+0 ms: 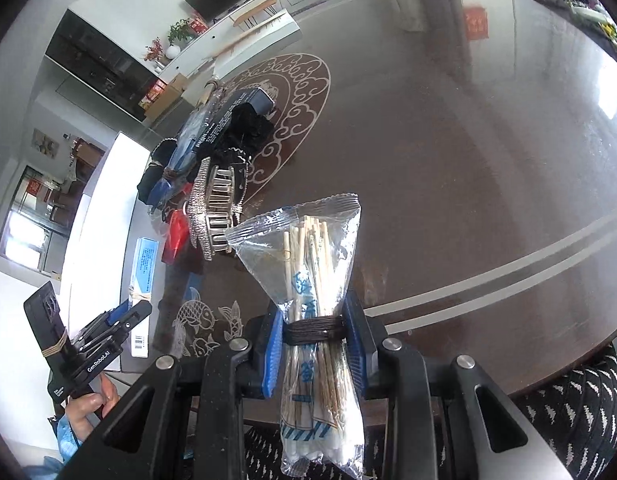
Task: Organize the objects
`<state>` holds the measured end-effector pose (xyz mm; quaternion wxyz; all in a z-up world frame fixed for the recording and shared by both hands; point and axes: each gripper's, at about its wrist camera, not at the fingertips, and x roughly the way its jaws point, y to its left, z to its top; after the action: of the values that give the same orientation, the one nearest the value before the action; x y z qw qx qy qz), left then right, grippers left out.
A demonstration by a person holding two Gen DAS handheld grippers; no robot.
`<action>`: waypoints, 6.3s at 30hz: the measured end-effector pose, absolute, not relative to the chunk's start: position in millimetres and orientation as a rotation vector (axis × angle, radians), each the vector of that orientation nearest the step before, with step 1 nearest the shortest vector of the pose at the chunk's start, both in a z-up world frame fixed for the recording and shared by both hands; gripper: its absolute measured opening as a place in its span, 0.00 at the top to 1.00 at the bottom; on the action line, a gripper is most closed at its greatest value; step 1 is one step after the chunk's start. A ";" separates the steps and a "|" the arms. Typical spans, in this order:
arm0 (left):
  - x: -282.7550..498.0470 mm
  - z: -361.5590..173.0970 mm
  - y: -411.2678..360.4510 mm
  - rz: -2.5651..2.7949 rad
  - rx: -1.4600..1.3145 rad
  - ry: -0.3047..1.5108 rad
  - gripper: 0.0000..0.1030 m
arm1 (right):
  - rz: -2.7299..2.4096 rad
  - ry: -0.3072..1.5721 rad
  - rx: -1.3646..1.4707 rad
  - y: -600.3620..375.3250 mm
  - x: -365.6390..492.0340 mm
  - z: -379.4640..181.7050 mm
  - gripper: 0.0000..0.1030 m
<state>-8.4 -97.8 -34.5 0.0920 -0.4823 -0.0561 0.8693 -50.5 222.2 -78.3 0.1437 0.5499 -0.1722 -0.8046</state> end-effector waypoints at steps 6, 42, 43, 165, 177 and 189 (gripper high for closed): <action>-1.3 -22.4 -97.7 2.595 -1.371 -0.193 0.61 | -2.294 -0.524 1.565 214.8 -47.6 -74.6 0.72; 39.2 95.8 -215.1 2.786 -1.078 -0.555 0.61 | -2.088 -0.424 1.361 63.1 -69.6 5.9 0.72; 42.7 101.1 -235.8 2.842 -1.078 -0.565 0.61 | -2.057 -0.402 1.333 38.9 -72.9 15.4 0.72; -82.9 -60.8 -37.5 2.605 -1.537 0.111 0.00 | -2.608 -0.071 1.274 175.8 -65.1 -117.8 0.13; -104.1 -61.6 -32.0 2.599 -1.502 0.126 0.00 | -2.637 0.045 1.266 162.6 -62.6 -122.6 0.04; -141.6 -59.9 -14.5 2.548 -1.519 0.159 0.00 | -2.661 0.153 1.264 153.4 -56.2 -128.8 0.00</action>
<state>-141.6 -14.5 -59.9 0.0855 -0.5095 0.0532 0.8546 -56.2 153.4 -128.8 0.0958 0.4265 0.0515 -0.8979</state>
